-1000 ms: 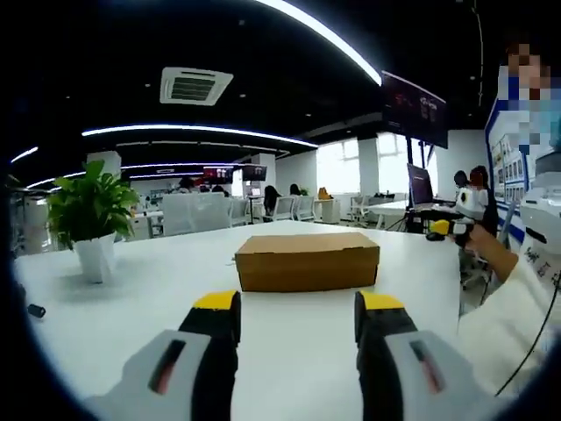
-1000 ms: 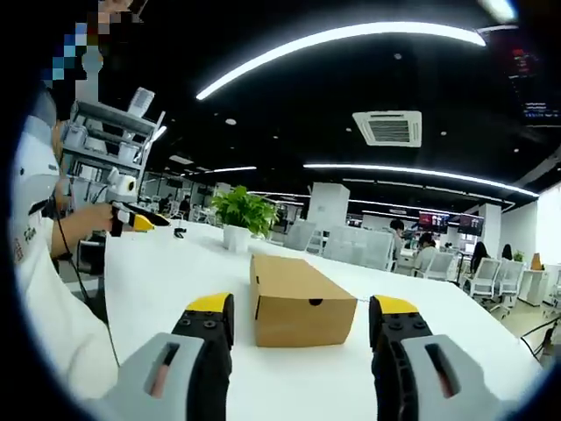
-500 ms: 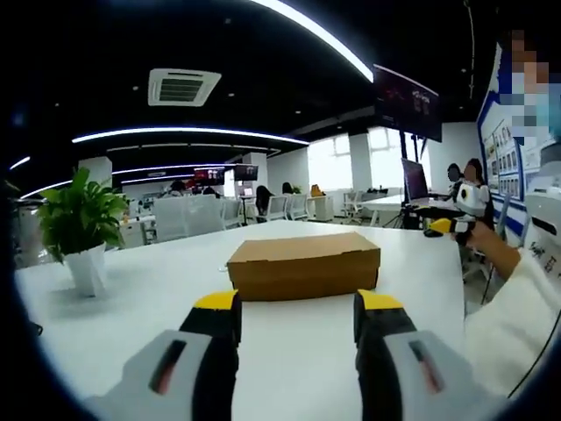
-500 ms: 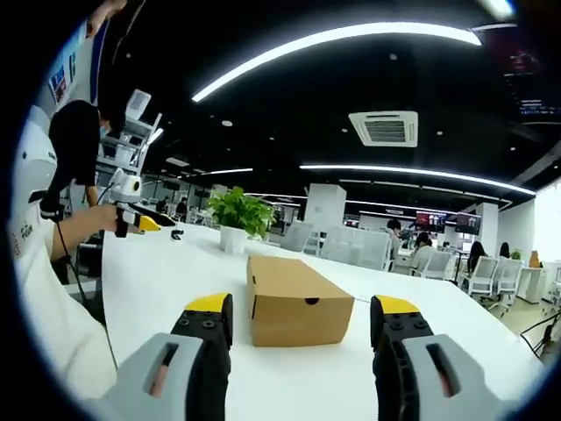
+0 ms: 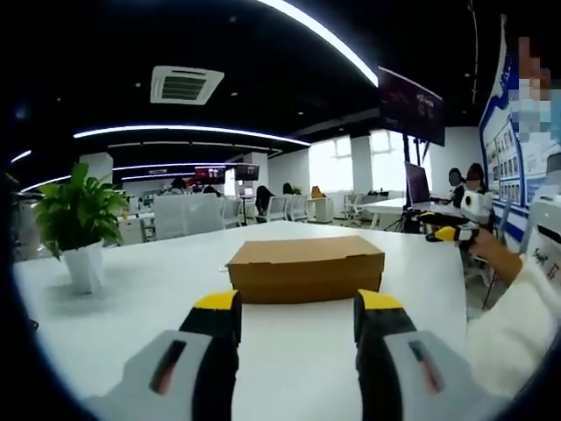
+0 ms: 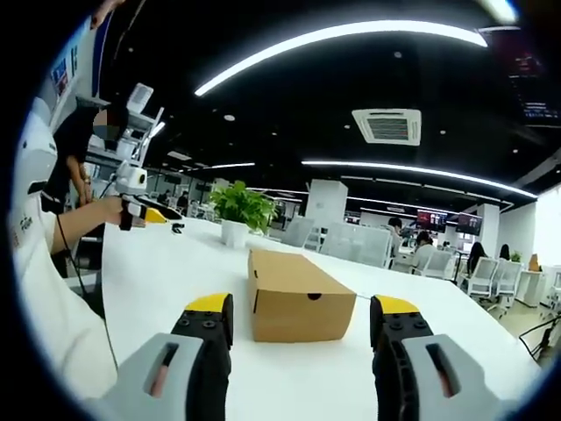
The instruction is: Operate the shoe box by opening the lid, removing the specified soft item, and placing it in the target area until the item is outside and the box remains undamaged.
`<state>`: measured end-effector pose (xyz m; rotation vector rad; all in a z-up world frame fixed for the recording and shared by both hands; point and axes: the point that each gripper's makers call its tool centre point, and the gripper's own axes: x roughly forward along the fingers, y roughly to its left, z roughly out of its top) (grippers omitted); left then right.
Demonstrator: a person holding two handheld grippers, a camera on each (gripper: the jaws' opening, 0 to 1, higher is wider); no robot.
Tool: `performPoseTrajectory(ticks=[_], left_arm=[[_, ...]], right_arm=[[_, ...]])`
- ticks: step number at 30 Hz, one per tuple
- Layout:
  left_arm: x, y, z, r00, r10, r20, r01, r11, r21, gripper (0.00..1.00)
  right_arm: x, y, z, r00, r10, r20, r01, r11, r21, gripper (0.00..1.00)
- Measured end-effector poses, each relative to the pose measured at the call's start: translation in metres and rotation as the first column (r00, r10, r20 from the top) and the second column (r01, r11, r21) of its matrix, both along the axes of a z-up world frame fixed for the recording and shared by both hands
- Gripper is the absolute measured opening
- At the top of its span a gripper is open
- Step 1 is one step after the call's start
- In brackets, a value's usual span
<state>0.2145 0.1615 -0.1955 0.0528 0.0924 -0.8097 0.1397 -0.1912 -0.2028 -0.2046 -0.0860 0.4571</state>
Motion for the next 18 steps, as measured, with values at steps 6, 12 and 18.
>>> performPoseTrajectory(ticks=[6,12,18], left_arm=[[0.019,-0.006,0.003,1.0,-0.029,0.006,0.029,0.998,0.048,0.54],[0.031,-0.013,0.004,1.0,-0.029,0.01,0.028,0.999,0.046,0.55],[0.043,-0.024,-0.002,1.0,-0.009,-0.007,0.01,0.997,0.075,0.5]], right_arm=[[0.001,0.003,0.001,1.0,-0.005,-0.002,0.005,1.0,0.0,0.65],[0.004,0.011,-0.001,1.0,-0.002,0.002,0.002,1.0,-0.017,0.66],[0.003,0.02,-0.011,1.0,0.002,-0.008,-0.003,0.997,-0.076,0.67]])
